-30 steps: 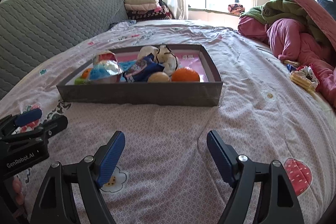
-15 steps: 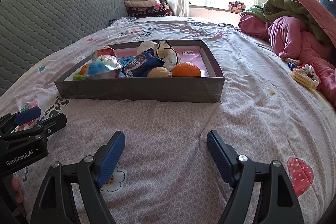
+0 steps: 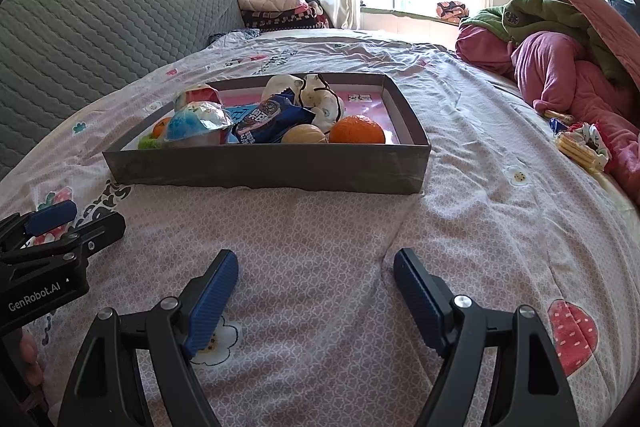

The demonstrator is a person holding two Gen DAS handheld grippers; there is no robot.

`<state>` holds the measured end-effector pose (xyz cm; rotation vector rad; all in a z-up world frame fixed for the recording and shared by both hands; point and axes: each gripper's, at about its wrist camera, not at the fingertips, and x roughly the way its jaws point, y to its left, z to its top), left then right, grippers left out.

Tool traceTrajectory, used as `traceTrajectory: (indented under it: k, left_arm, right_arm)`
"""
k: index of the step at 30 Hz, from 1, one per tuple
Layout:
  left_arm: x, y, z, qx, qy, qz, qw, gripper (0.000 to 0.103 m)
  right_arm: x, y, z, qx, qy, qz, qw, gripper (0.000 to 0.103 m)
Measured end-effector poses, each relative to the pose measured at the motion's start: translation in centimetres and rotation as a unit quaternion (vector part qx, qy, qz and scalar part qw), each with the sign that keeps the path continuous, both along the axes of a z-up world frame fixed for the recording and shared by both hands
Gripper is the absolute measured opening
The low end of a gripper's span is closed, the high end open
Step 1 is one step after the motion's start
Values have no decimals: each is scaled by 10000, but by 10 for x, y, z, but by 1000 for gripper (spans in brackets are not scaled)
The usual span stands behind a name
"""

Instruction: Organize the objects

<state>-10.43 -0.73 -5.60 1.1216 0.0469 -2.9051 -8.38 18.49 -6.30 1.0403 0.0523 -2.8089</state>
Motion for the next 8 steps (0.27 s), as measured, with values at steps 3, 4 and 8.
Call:
traceTrajectory:
  k: [3,4,8]
  left_arm:
    - [0,1,0,-9,-1,-12,10000,79]
    - [0,1,0,-10,6,-17,10000,79]
    - [1,2,0,-36,40,-68,10000,79]
  right_arm:
    - [0,0,0,8,-5,-1,10000,80]
    - [0,0,0,8,-7,0,10000,80]
    - [-1,1,-2,-1,-38,2,10000,80]
